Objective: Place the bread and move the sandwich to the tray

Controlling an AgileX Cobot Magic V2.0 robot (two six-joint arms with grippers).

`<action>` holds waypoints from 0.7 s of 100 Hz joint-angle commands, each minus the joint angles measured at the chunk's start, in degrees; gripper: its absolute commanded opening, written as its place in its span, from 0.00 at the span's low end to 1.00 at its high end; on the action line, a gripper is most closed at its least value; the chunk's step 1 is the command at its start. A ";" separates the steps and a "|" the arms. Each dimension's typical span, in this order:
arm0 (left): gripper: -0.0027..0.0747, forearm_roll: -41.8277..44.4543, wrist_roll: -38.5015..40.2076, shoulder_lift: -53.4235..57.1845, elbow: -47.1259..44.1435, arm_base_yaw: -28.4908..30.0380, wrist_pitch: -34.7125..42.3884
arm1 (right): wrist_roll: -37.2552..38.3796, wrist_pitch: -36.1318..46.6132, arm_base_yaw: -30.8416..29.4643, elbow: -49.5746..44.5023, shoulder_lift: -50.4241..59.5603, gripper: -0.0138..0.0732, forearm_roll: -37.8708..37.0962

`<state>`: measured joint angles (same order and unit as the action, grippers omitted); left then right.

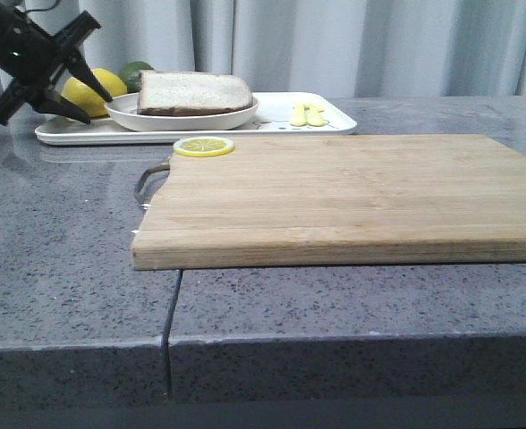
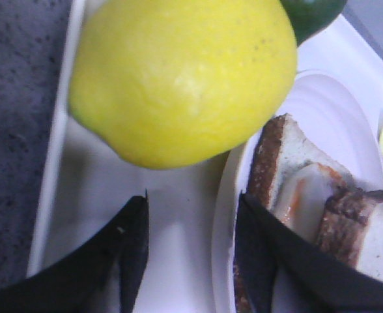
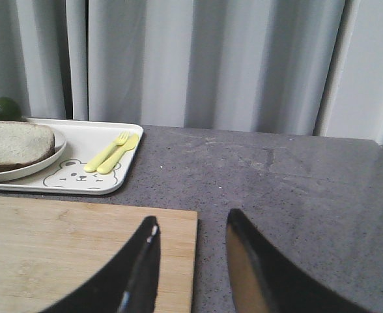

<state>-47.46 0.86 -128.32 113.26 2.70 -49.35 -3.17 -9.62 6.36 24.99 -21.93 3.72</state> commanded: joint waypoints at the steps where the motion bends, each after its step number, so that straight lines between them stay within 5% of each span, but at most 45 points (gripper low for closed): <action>1: 0.42 -2.24 0.40 5.97 1.64 0.48 -0.33 | 0.18 4.99 -0.32 1.39 -0.20 0.47 -0.38; 47: 0.41 -2.30 -4.65 18.77 1.64 0.76 -7.21 | 0.18 7.61 -0.32 1.39 -0.20 0.47 -0.38; 70: 0.41 5.34 -8.54 30.29 -0.44 0.39 -2.00 | 0.18 7.35 -0.32 1.39 -0.20 0.47 -0.38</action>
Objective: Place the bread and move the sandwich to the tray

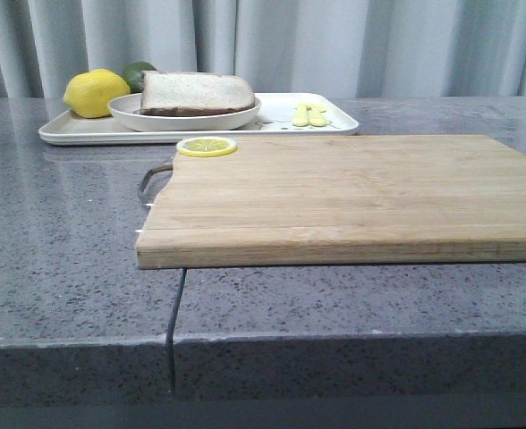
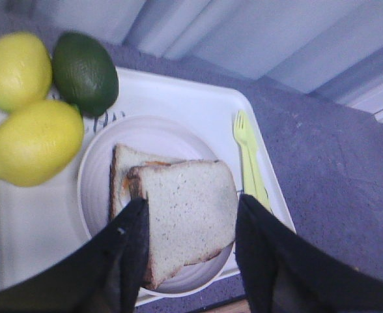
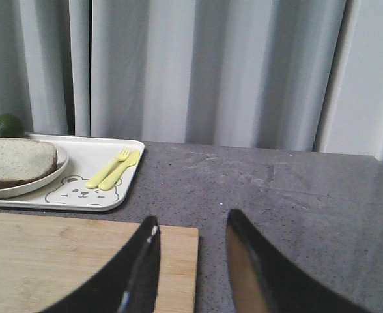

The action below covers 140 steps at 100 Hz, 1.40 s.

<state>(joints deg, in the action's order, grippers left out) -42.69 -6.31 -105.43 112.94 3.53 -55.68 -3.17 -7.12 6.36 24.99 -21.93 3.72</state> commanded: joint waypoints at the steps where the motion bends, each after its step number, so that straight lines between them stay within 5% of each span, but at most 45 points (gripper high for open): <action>1: 0.41 0.75 -1.70 8.27 -0.38 -0.44 5.08 | 0.18 4.85 -0.32 1.39 -0.20 0.47 -0.38; 21: 0.41 2.05 -6.73 22.58 -14.50 -0.96 12.43 | 0.18 4.73 -0.32 1.39 -0.20 0.47 -0.38; 48: 0.41 1.94 -9.36 47.51 -47.15 -3.57 37.29 | 0.18 4.27 -0.32 1.39 -0.20 0.47 -0.38; 72: 0.41 2.04 -12.74 67.85 -70.05 -4.21 49.84 | 0.18 4.13 -0.32 -0.18 -0.20 0.47 -0.38; 108: 0.41 2.04 -16.63 85.21 -87.67 -4.21 48.53 | 0.18 5.77 -0.32 -4.81 4.58 0.47 -0.34; 140: 0.41 1.47 -16.63 87.51 -93.15 -4.21 48.54 | 0.05 6.28 -0.32 -7.84 8.36 0.47 -0.44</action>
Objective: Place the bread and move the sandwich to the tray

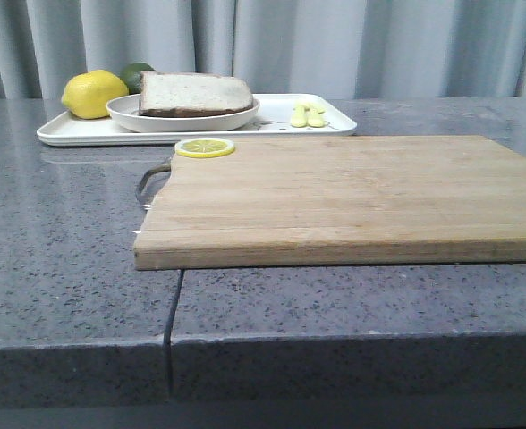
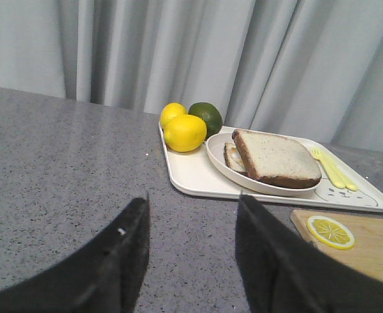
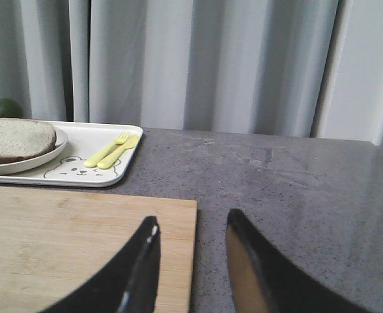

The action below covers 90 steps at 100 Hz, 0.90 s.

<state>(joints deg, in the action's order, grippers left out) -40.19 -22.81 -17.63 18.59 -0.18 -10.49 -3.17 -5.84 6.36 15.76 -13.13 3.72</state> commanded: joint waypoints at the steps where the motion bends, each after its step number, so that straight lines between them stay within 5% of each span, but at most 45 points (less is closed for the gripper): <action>1: 0.41 -1.03 -0.13 -0.29 1.20 -0.50 3.35 | 0.05 4.93 -0.32 1.39 -0.45 0.47 -0.44; 19: 0.33 -1.03 -0.13 -0.29 1.11 -0.50 3.35 | 0.05 5.04 -0.32 1.39 -0.45 0.46 -0.44; 39: 0.01 -1.03 -0.13 -0.29 1.11 -0.50 3.35 | 0.05 5.04 -0.32 1.39 -0.45 0.23 -0.44; 54: 0.01 -1.03 -0.13 -0.29 1.11 -0.50 3.35 | 0.05 4.59 -0.32 1.39 -0.45 0.02 -0.44; 90: 0.01 -1.03 -0.13 -0.29 1.11 -0.50 3.35 | 0.05 3.05 -0.32 1.39 -0.45 0.02 -0.44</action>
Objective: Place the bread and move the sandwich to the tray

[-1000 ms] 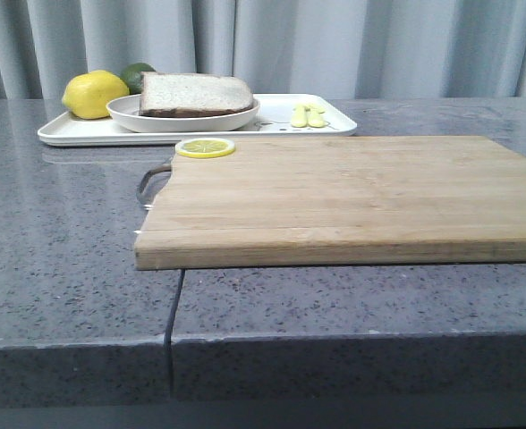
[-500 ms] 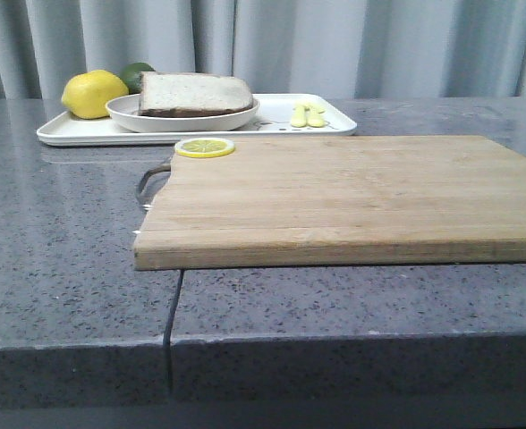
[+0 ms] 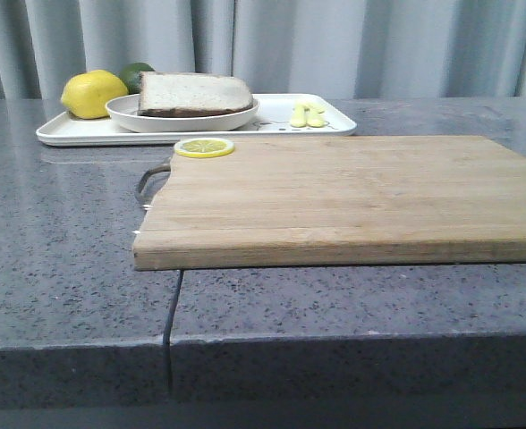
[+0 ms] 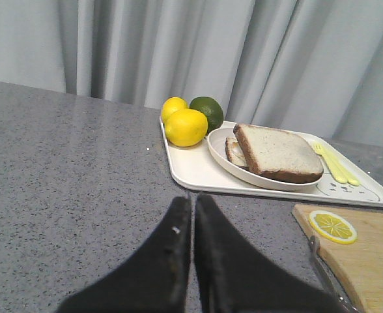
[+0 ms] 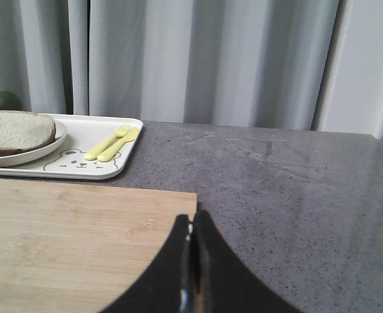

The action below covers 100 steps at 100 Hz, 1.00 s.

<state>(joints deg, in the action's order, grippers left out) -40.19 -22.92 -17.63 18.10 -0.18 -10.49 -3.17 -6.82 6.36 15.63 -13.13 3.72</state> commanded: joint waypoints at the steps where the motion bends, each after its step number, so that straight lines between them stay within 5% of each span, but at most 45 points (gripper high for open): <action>1: 0.01 -1.03 -0.02 -0.29 1.60 -0.50 3.35 | 0.05 4.03 -0.32 1.52 -0.44 0.02 -0.44; 49: 0.01 0.18 -0.02 -0.29 1.57 -0.40 3.35 | 0.05 4.03 -0.32 1.52 -0.44 0.02 -0.44; 66: 0.01 15.87 0.85 2.11 0.26 -0.40 -2.23 | 0.05 4.03 -0.32 1.52 -0.44 0.02 -0.44; 88: 0.01 34.16 19.84 9.85 -6.51 -0.40 -0.90 | 0.05 4.03 -0.32 1.52 -0.44 0.02 -0.44; 100: 0.01 37.63 22.92 12.79 -10.35 -0.40 0.86 | 0.05 4.03 -0.32 1.52 -0.44 0.02 -0.44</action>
<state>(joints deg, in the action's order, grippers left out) -5.40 -3.59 -5.75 8.16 -0.18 -15.29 -3.17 -7.01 6.36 15.63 -13.13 3.72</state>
